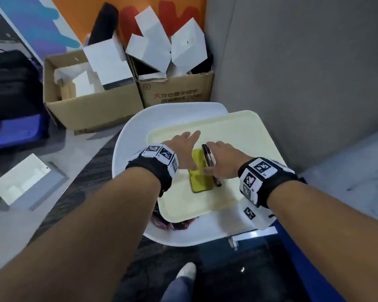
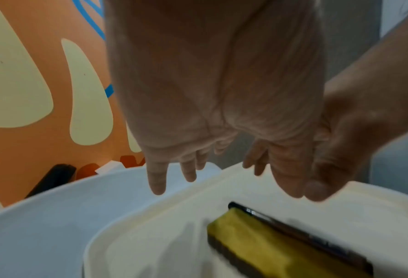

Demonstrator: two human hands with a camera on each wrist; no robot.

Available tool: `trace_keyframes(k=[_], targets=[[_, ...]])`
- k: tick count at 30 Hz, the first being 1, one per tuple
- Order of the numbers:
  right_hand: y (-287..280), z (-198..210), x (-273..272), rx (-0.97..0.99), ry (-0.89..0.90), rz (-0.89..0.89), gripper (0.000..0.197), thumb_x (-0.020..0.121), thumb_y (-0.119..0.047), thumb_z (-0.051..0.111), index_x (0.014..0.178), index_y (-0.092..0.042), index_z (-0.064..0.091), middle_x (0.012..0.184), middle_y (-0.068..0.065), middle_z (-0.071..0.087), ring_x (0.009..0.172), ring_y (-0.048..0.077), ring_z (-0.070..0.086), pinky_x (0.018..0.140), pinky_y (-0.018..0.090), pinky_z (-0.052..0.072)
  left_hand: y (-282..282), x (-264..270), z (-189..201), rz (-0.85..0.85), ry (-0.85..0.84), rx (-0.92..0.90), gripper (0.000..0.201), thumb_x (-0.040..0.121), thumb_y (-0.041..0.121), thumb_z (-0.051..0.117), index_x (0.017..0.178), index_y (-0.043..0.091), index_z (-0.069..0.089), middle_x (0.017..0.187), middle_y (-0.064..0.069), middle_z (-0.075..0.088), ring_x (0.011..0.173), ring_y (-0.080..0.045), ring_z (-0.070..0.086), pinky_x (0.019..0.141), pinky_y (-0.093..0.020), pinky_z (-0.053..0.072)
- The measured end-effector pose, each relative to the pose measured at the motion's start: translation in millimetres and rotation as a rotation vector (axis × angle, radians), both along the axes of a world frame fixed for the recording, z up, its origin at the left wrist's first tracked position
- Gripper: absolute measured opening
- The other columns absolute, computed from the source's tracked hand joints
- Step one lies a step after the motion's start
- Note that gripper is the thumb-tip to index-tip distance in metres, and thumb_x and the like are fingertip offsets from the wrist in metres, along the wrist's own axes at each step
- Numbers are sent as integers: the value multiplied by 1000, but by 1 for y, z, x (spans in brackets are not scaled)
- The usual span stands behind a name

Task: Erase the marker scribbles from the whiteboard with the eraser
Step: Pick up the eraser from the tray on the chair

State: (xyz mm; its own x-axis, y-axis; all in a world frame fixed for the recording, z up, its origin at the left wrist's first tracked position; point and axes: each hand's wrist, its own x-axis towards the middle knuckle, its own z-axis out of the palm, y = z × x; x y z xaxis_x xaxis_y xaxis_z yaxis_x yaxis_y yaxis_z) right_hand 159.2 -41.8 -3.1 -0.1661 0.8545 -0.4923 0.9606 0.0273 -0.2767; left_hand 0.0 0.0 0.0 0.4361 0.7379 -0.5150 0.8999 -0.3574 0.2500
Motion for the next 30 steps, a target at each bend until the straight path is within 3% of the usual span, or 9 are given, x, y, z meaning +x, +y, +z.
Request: trace_keyframes(k=[5, 8, 14, 21, 25, 26, 28, 30], targets=[[-2, -36, -21, -109, -45, -64, 81, 85, -56, 67, 143, -10, 33, 137, 12, 45, 119, 31, 55, 98, 44, 48, 8, -5, -25, -59, 69, -69, 106, 81, 28, 77, 156, 23, 3, 156, -7, 24, 139, -30, 35, 101, -53, 45], [-3, -47, -35, -67, -58, -136, 92, 80, -61, 71, 143, -8, 30, 137, 11, 47, 116, 30, 58, 93, 42, 51, 12, -6, -32, -87, 96, -81, 106, 80, 20, 78, 156, 24, 5, 157, -7, 23, 138, -31, 37, 100, -52, 47], [-5, -57, -52, 41, -50, -237, 80, 80, -44, 76, 136, -8, 32, 129, 9, 51, 110, 28, 60, 82, 37, 50, 19, -11, -44, -108, 105, -95, 107, 79, 16, 78, 156, 24, 4, 155, -5, 27, 136, -30, 39, 100, -50, 47], [-3, -35, -45, 113, -69, -148, 83, 73, -51, 80, 130, -7, 38, 123, 9, 52, 107, 29, 60, 74, 34, 41, 21, -12, -32, -159, 54, -30, 99, 82, 20, 74, 157, 27, 9, 157, -6, 25, 137, -30, 38, 102, -50, 45], [-6, -1, -26, 132, -110, -94, 66, 78, -48, 74, 126, -12, 47, 119, 6, 48, 111, 27, 51, 78, 34, 40, 20, 1, -6, -194, -28, 20, 78, 85, 30, 70, 151, 28, 30, 157, -6, 26, 138, -29, 38, 105, -50, 42], [-7, 8, -18, 137, -107, -97, 62, 78, -45, 74, 124, -12, 48, 119, 6, 46, 112, 26, 48, 77, 34, 39, 19, 7, 3, -211, -48, 36, 68, 84, 29, 70, 145, 26, 40, 152, -6, 33, 134, -30, 42, 102, -50, 44], [-11, 28, -2, 158, -100, -111, 55, 78, -43, 74, 119, -13, 51, 117, 5, 45, 114, 25, 44, 77, 35, 40, 15, 23, 22, -246, -99, 74, 45, 80, 29, 71, 122, 19, 56, 126, -5, 50, 117, -30, 55, 91, -48, 50], [-18, 51, 17, 198, -100, -122, 52, 79, -43, 73, 115, -12, 54, 115, 6, 46, 112, 25, 42, 76, 35, 40, 9, 44, 43, -292, -148, 129, 38, 77, 32, 73, 109, 15, 60, 108, -3, 55, 102, -27, 58, 85, -45, 52]])
